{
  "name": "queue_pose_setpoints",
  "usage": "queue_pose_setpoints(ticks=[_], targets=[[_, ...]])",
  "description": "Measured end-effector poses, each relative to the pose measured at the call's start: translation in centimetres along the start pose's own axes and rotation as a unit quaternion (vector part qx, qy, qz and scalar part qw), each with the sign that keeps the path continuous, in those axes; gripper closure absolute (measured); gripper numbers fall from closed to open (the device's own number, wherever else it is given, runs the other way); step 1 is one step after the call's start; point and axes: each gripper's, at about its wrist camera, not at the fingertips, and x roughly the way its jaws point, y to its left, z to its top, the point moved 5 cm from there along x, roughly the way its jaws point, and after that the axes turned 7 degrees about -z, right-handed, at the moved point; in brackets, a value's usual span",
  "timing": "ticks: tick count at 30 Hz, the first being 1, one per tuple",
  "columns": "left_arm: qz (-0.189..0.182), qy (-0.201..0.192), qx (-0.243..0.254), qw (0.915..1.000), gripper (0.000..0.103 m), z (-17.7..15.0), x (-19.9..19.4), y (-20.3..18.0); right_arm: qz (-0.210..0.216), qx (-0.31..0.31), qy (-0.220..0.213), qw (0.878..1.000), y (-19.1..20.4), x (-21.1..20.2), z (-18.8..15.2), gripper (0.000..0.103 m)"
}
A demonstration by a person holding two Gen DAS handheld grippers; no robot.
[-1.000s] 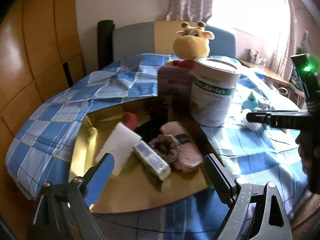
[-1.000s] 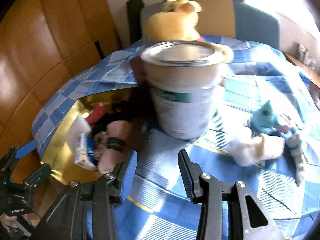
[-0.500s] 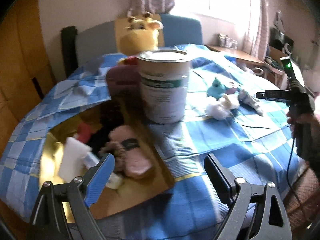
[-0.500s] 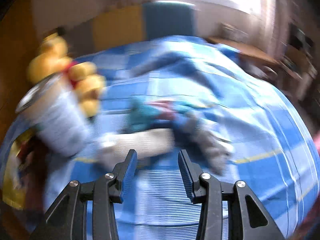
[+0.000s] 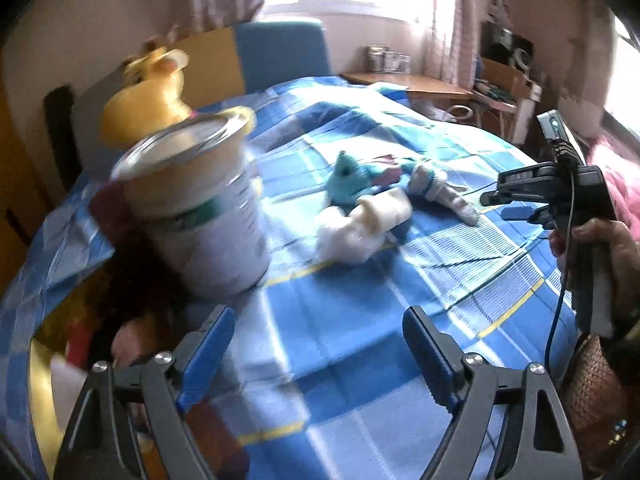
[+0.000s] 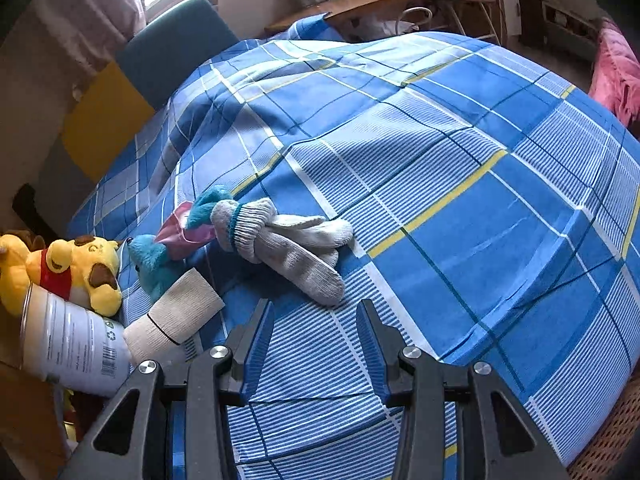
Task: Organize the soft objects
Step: 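Move the left tool back to the bed and grasp the beige bandage roll, then grasp the clear plastic bag with the right tool while the left tool holds the bandage roll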
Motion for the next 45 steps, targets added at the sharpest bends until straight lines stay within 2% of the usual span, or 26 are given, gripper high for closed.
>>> queue_pose_setpoints(ticks=[6,12,15,21,23,24,25,28,32,37,42,45], targets=[[-0.018,0.008,0.064,0.9978,0.016,3.9,4.5,-2.5,0.02,0.016,0.008,1.0,-0.1,0.0,0.2,0.06],[-0.027,0.023,0.133,0.9905,0.014,7.0,10.2,-5.1,0.044,0.036,0.023,0.998,-0.2,0.1,0.2,0.06],[-0.025,0.038,0.154,0.987,0.014,7.8,13.1,-5.8,0.057,0.042,0.029,0.997,-0.1,0.1,0.3,0.06],[-0.034,0.066,0.167,0.9832,0.014,8.2,17.5,-6.8,0.069,0.058,0.037,0.995,-0.4,0.4,0.4,0.06],[-0.044,0.074,0.165,0.9825,0.028,8.1,18.7,-7.1,0.072,0.062,0.039,0.995,-0.5,0.4,0.4,0.06],[-0.05,0.082,0.161,0.9823,0.051,8.0,19.3,-7.2,0.072,0.063,0.039,0.995,-0.6,0.4,0.4,0.06],[-0.054,0.095,0.153,0.9821,0.06,7.8,19.7,-7.2,0.071,0.063,0.039,0.995,-0.6,0.4,0.4,0.06],[-0.074,0.077,0.119,0.9871,0.065,7.7,18.3,-6.9,0.067,0.061,0.037,0.995,-0.7,0.5,0.4,0.06],[-0.094,0.043,0.085,0.9911,0.065,6.8,14.1,-6.7,0.065,0.061,0.036,0.995,-0.9,0.5,0.5,0.06],[-0.103,0.028,0.058,0.9926,0.065,3.5,9.4,-6.8,0.06,0.052,0.039,0.996,-0.7,0.6,0.3,0.06],[-0.085,0.024,0.063,0.9941,0.065,-2.1,5.6,-7.3,0.061,0.025,0.055,0.996,0.3,1.2,-0.3,0.06],[-0.061,0.039,0.075,0.9946,0.065,-5.2,5.5,-7.1,0.064,-0.006,0.068,0.996,1.5,1.6,-1.0,0.06]])
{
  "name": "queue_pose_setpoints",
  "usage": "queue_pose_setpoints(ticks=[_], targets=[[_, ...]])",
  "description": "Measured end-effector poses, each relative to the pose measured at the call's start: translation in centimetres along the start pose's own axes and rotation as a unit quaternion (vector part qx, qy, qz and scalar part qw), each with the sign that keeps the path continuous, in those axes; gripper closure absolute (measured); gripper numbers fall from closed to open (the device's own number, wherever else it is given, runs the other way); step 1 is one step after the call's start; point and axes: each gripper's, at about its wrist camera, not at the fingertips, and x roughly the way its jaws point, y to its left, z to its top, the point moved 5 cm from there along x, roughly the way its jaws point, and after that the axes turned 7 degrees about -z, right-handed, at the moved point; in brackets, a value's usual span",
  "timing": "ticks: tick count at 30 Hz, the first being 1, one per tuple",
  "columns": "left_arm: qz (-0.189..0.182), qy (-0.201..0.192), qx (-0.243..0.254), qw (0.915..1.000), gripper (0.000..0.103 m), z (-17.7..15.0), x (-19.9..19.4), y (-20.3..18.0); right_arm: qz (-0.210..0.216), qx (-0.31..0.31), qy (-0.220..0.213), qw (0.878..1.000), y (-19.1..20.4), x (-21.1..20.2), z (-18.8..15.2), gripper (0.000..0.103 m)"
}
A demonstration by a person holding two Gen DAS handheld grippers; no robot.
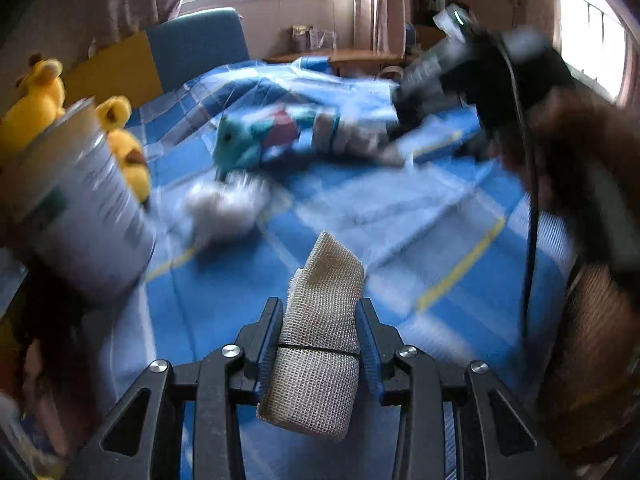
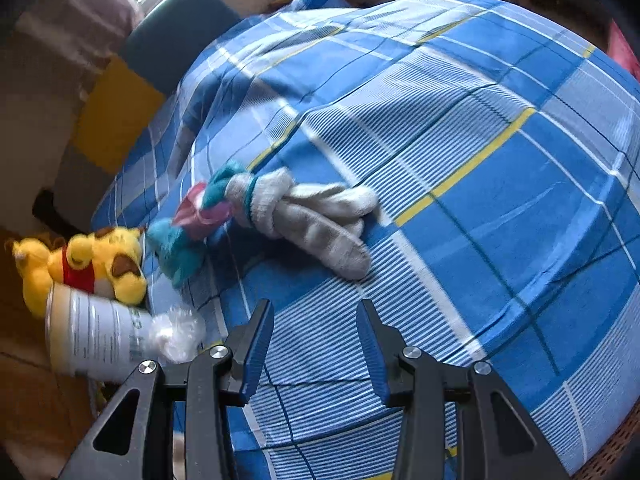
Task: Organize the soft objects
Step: 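Grasp the clear plastic bag with the right tool while the left tool holds the bandage roll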
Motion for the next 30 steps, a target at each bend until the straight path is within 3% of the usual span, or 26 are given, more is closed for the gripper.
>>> queue_pose_setpoints(ticks=[1,6,10,15,23,26,30], targets=[[0.001,0.013,-0.012,0.9998,0.064,-1.1,0.4,0.3,0.001,-0.012,0.006,1.0,0.5,0.2,-0.3,0.06],[-0.017,-0.006,-0.055,0.9983,0.064,-1.9,0.6,1.4,-0.013,-0.077,0.014,0.997,2.7,0.9,-1.5,0.06],[-0.019,-0.029,-0.046,0.9983,0.063,-2.4,0.7,1.1,-0.04,-0.113,0.01,0.993,3.5,1.4,-2.0,0.06],[-0.041,-0.05,-0.063,0.9959,0.062,-2.6,0.9,1.8,-0.01,-0.178,-0.002,0.984,6.2,1.0,-3.1,0.06],[-0.054,-0.066,-0.067,0.9941,0.062,-2.7,0.9,1.8,-0.012,-0.353,-0.019,0.935,15.0,2.0,-6.4,0.06],[-0.061,-0.069,-0.073,0.993,0.062,-2.8,0.8,1.9,-0.019,-0.396,-0.025,0.918,18.2,3.1,-6.3,0.052],[-0.067,-0.072,-0.075,0.9923,0.062,-2.8,0.7,2.0,-0.052,-0.455,0.001,0.889,21.3,6.6,-6.8,0.046]])
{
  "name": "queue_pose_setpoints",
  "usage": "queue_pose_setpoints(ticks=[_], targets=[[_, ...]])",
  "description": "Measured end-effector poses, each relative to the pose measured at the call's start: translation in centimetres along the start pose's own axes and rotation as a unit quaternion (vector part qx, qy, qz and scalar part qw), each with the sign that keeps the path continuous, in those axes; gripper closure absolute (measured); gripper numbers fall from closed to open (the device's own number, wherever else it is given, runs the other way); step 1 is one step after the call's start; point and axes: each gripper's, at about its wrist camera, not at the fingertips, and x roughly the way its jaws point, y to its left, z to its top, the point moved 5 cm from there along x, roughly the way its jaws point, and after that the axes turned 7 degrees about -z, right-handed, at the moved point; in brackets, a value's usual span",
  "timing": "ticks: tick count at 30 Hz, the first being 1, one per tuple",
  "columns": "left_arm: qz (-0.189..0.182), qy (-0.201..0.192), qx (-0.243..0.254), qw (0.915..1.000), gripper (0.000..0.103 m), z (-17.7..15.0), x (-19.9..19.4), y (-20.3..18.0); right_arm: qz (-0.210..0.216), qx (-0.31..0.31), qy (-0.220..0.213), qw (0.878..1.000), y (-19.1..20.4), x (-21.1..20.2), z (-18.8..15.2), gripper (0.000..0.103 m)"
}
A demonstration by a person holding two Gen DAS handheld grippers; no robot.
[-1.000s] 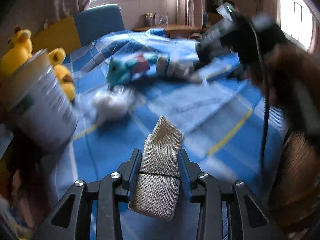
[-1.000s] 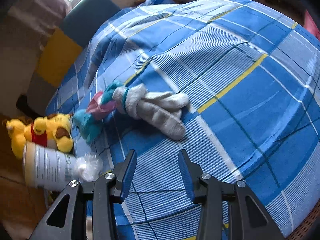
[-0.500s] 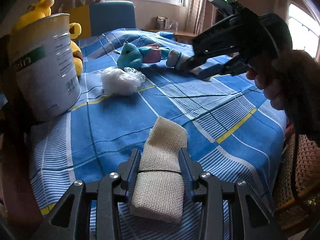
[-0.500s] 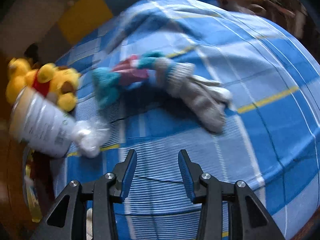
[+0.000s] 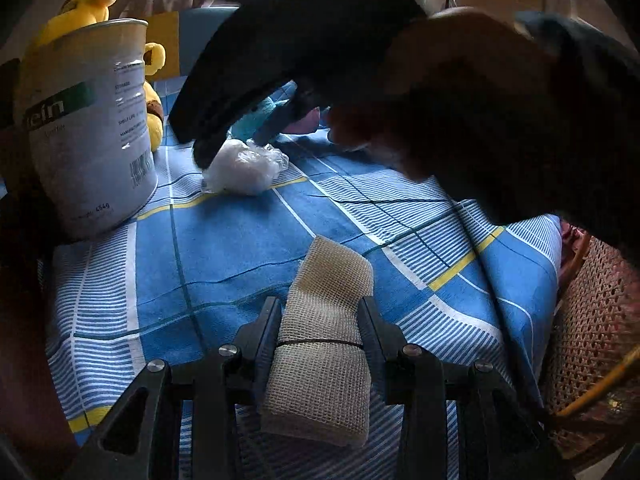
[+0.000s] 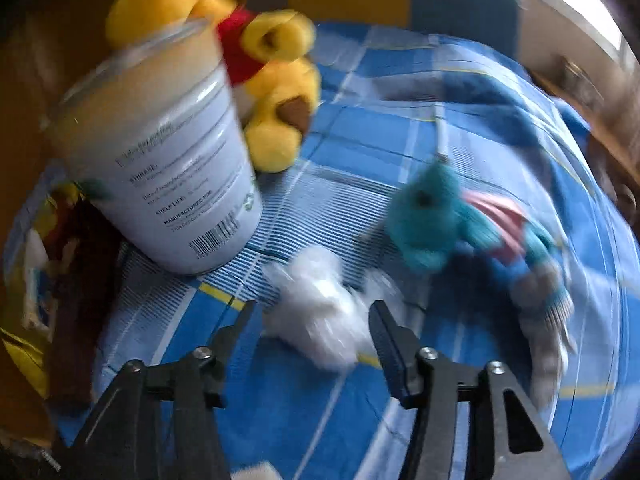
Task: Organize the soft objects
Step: 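Grasp the clear plastic bag with the right tool while the left tool holds the bandage roll, then carry the beige bandage roll into the gold tray and open the left tool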
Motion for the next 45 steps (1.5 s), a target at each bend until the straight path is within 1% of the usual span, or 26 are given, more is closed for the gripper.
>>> queue_pose_setpoints(ticks=[2,3,4,5,7,8,10,12,15,16,17,18,20,24,27,30,32,34,37,39,41,43,45], targets=[[-0.002,-0.001,-0.001,1.0,0.062,0.0,0.0,0.0,-0.005,-0.016,0.027,0.999,0.6,1.7,0.1,0.046],[-0.003,-0.001,-0.002,1.0,0.062,0.0,0.0,0.0,-0.013,-0.024,0.042,0.999,0.8,2.5,-0.2,0.048],[-0.004,-0.002,-0.003,1.0,0.062,0.0,0.0,0.1,-0.032,-0.027,0.045,0.998,0.7,2.7,-0.3,0.056],[-0.005,-0.003,-0.004,1.0,0.062,0.0,-0.1,0.1,-0.05,-0.026,0.037,0.998,0.3,2.5,-0.4,0.068],[-0.008,-0.004,-0.007,0.9999,0.062,0.0,-0.1,0.2,-0.041,0.006,0.028,0.999,-0.9,1.3,-1.1,0.071],[-0.008,-0.004,-0.007,0.9999,0.062,0.0,-0.1,0.3,-0.047,0.015,0.024,0.998,-1.5,0.6,-1.6,0.071],[-0.008,-0.005,-0.007,0.9999,0.062,0.0,-0.2,0.3,-0.051,0.038,0.021,0.998,-3.0,-0.8,-3.2,0.071],[-0.008,-0.006,-0.007,0.9999,0.062,-0.1,-0.2,0.3,-0.047,0.07,0.037,0.996,-4.8,-1.7,-5.6,0.071],[-0.004,-0.007,-0.006,1.0,0.062,-0.1,-0.2,0.3,-0.066,0.1,0.058,0.991,-7.0,-1.6,-9.3,0.07],[-0.001,-0.007,-0.004,1.0,0.062,-0.1,-0.3,0.3,-0.061,0.115,0.059,0.99,-7.6,-1.3,-10.4,0.07],[0.001,-0.006,-0.003,1.0,0.062,-0.1,-0.3,0.3,-0.047,0.133,0.046,0.989,-8.1,-1.3,-11.2,0.07],[0.002,-0.006,-0.002,1.0,0.062,0.0,-0.3,0.3,-0.036,0.148,0.039,0.988,-8.5,-1.3,-11.4,0.07],[0.008,-0.005,0.001,1.0,0.062,0.0,-0.3,0.2,-0.028,0.161,0.045,0.985,-8.8,-1.2,-11.2,0.07],[0.014,-0.003,0.003,0.9999,0.062,-0.1,-0.1,0.1,-0.04,0.143,0.04,0.988,-8.2,-0.6,-10.6,0.07],[0.014,0.002,-0.006,0.9999,0.062,0.1,0.0,0.2,-0.044,0.132,0.034,0.99,-7.4,-0.7,-10.7,0.07],[0.019,0.005,-0.003,0.9998,0.062,0.1,-0.1,0.1,-0.046,0.126,0.029,0.991,-6.7,-0.7,-11.1,0.068],[0.024,0.016,-0.015,0.9995,0.062,0.2,-0.2,0.2,-0.042,0.13,0.028,0.99,-6.5,-0.7,-11.2,0.068],[0.032,0.027,-0.025,0.9988,0.064,0.5,-0.6,0.2,-0.042,0.127,0.024,0.991,-6.2,-0.7,-11.3,0.068],[0.047,0.03,-0.025,0.9981,0.067,0.5,-1.4,0.1,-0.048,0.12,0.012,0.992,-6.3,-0.7,-11.5,0.067],[0.053,0.023,-0.025,0.998,0.069,0.7,-2.3,0.2,-0.055,0.111,0.012,0.992,-6.3,-0.2,-11.3,0.067],[0.062,0.014,-0.031,0.9975,0.071,1.1,-3.3,0.4,-0.051,0.119,0.016,0.991,-6.2,-0.1,-11.3,0.066],[0.071,-0.001,-0.038,0.9968,0.072,1.7,-4.6,0.6,-0.044,0.126,0.018,0.991,-6.4,-0.3,-11.3,0.066],[0.076,-0.016,-0.042,0.9961,0.073,2.2,-5.9,0.9,-0.047,0.122,0.017,0.991,-6.3,-0.3,-11.3,0.066]])
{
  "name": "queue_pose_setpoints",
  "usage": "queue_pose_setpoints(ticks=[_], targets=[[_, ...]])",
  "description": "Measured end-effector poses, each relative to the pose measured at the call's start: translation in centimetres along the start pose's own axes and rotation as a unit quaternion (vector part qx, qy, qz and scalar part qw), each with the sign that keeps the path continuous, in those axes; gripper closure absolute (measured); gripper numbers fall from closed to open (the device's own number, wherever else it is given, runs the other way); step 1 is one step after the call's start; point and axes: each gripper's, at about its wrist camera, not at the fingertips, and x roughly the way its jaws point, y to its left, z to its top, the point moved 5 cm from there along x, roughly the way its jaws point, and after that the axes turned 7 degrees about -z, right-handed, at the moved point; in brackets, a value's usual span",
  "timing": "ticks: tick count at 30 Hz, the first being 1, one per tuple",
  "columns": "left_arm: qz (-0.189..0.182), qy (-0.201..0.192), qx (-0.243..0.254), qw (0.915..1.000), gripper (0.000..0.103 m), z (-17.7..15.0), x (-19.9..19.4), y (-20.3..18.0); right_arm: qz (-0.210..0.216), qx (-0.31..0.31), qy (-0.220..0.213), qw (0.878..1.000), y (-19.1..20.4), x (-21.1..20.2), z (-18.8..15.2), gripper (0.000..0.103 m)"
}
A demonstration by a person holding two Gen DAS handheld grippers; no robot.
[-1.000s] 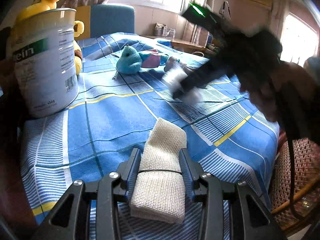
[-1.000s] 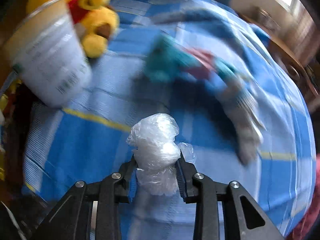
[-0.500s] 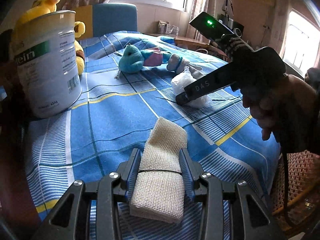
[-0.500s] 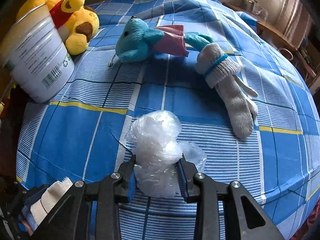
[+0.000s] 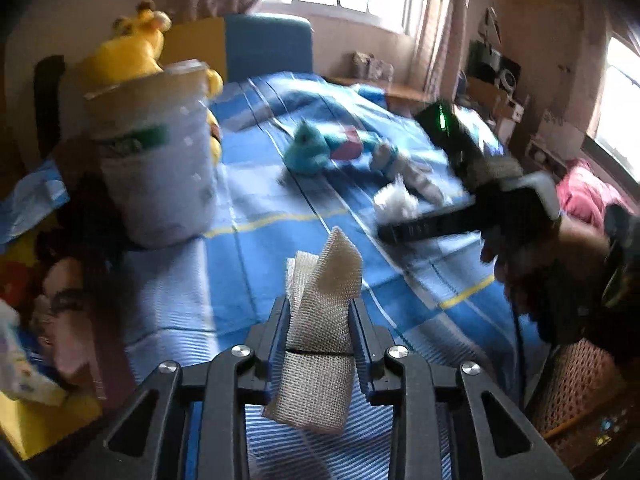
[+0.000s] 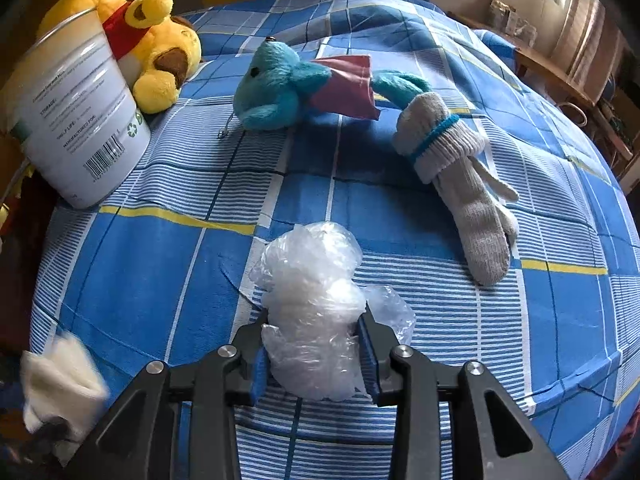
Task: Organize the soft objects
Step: 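Carry the beige bandage roll into the gold tray and open the left tool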
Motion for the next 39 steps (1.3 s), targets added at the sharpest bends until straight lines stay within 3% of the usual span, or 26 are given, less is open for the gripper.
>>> queue_pose_setpoints(ticks=[11,39], targets=[[0.017,-0.044,-0.025,0.9986,0.078,2.2,-3.6,1.6,-0.014,-0.018,-0.009,1.0,0.3,-0.5,0.0,0.067],[0.087,-0.059,-0.085,0.9908,0.078,1.4,-7.4,7.5,-0.02,-0.026,-0.013,0.999,0.4,-0.7,0.0,0.067]])
